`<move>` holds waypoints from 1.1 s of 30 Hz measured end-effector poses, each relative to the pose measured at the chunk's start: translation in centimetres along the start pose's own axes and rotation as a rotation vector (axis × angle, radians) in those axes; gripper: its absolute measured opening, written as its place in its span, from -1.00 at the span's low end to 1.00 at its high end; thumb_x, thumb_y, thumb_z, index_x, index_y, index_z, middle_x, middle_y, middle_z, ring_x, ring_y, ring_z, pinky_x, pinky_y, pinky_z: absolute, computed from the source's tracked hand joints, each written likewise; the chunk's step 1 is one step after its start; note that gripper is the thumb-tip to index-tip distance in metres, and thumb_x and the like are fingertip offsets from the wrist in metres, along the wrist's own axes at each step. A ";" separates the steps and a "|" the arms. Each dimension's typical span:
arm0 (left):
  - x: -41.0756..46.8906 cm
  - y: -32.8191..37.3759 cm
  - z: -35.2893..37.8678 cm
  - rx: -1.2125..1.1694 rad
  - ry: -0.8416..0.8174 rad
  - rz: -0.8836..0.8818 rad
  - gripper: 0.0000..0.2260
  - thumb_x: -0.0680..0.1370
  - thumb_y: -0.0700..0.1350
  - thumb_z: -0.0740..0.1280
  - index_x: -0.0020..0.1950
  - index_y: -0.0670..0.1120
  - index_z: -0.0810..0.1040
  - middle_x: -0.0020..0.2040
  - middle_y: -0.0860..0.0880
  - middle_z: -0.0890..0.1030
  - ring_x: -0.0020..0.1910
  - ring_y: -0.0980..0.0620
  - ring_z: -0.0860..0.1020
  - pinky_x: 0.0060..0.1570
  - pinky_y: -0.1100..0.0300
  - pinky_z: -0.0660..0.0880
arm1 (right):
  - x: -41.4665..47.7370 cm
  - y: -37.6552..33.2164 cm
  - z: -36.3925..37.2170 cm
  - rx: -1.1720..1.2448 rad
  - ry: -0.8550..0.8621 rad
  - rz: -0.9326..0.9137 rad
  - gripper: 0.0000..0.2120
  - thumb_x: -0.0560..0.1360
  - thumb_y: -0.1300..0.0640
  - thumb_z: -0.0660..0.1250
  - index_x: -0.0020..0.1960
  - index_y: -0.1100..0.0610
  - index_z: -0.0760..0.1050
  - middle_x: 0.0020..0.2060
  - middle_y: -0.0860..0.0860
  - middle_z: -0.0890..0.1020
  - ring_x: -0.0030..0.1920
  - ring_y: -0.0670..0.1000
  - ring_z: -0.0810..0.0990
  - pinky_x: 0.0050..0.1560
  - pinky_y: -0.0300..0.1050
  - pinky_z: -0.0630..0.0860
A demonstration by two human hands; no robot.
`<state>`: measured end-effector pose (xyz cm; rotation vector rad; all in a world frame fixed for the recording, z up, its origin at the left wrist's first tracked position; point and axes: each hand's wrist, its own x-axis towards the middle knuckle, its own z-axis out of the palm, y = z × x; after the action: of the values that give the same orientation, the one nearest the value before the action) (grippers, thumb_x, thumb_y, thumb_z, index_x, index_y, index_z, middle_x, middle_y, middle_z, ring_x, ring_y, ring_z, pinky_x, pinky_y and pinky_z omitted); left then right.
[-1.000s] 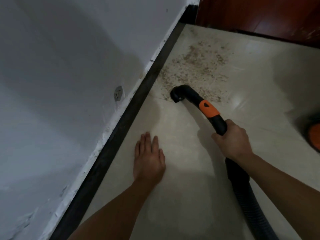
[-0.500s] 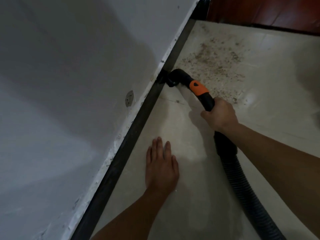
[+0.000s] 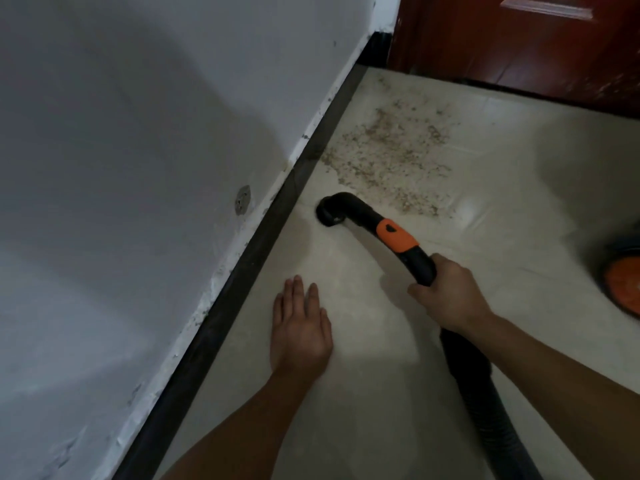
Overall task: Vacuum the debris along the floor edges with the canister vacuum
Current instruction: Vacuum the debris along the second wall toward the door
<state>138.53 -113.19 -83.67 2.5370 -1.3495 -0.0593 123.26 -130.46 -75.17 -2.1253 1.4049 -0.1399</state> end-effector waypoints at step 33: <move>14.3 5.4 1.5 0.044 -0.128 -0.189 -0.55 0.61 -0.05 0.12 0.46 -0.23 0.27 0.50 -0.27 0.18 0.50 -0.20 0.11 0.45 -0.05 0.08 | -2.7 12.9 -7.4 0.042 0.180 0.201 -0.81 0.36 0.15 0.47 -0.14 0.05 0.47 -0.35 0.01 0.55 -0.31 0.10 0.53 -0.34 -0.10 0.36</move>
<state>142.05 -128.11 -82.53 2.7320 -1.1614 -0.2347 108.74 -134.66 -75.17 -1.9636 1.6955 -0.2856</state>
